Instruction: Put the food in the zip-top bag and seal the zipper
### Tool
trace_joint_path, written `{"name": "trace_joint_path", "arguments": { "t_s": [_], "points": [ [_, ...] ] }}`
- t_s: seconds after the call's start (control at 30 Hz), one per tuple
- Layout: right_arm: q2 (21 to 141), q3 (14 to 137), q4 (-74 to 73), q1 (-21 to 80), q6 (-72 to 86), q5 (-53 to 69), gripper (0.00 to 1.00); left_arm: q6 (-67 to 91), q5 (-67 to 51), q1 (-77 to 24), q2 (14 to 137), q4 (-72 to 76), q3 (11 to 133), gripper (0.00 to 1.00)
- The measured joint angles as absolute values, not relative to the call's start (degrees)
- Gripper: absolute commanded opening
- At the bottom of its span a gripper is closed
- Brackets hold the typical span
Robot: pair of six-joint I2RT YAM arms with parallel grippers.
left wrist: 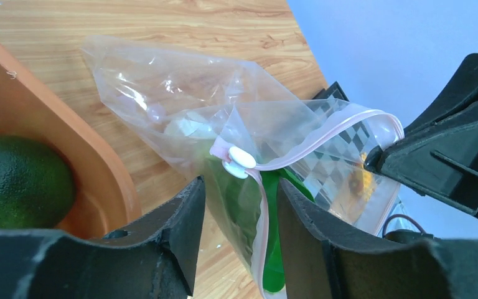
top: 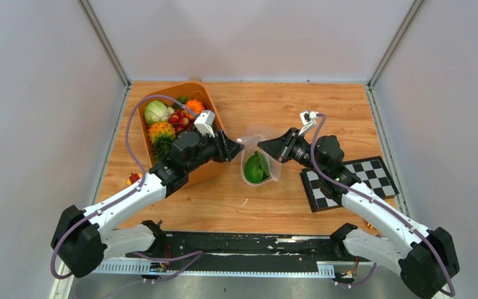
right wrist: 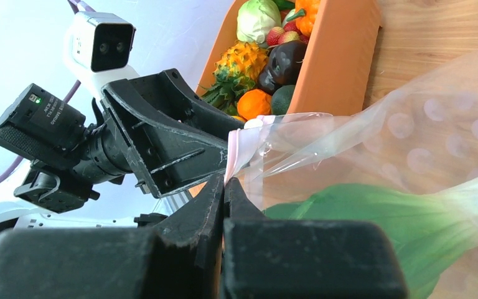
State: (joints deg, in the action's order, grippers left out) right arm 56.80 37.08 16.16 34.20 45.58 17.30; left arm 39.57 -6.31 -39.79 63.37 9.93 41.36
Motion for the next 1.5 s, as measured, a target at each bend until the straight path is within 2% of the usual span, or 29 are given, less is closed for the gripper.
{"name": "trace_joint_path", "arguments": {
  "t_s": [0.07,0.17,0.23,0.33,0.53,0.63,0.87,1.03,1.3,1.43,1.5],
  "points": [
    [56.77,37.08,16.14,34.20,45.50,17.52,0.00,39.59,-5.67,-39.92,63.59,10.20,41.41,0.50],
    [56.77,37.08,16.10,34.20,45.39,17.52,0.00,39.27,-5.61,-40.73,64.34,9.98,41.43,0.56],
    [56.80,37.10,15.94,34.20,45.32,17.47,0.00,38.68,-5.76,-42.06,64.40,9.52,41.43,0.56],
    [56.93,37.12,15.70,34.20,45.28,17.47,0.00,37.32,-5.72,-43.77,64.29,8.16,41.56,0.52],
    [57.04,37.45,15.53,34.20,45.25,17.50,0.00,34.96,-2.37,-46.61,64.27,1.78,42.85,0.33],
    [56.99,38.28,14.59,34.20,44.69,17.43,0.00,34.85,-1.17,-46.87,64.25,0.64,42.59,0.38],
    [55.31,38.76,11.86,34.20,42.89,16.08,0.00,34.87,-1.48,-46.92,62.92,0.71,42.37,0.39],
    [54.24,38.76,10.76,34.20,42.09,15.46,0.00,35.29,-1.93,-46.96,61.58,1.87,42.37,0.27],
    [54.24,38.76,10.13,34.20,42.04,15.46,0.00,35.16,-3.07,-47.22,62.70,2.20,42.37,0.21],
    [54.24,38.76,10.07,34.20,42.04,15.46,0.00,34.26,-2.55,-47.90,63.88,0.80,42.37,0.04],
    [54.24,38.76,10.07,34.20,42.04,15.46,0.00,33.69,-2.02,-48.34,64.34,-0.14,42.39,0.01]
  ]
}}
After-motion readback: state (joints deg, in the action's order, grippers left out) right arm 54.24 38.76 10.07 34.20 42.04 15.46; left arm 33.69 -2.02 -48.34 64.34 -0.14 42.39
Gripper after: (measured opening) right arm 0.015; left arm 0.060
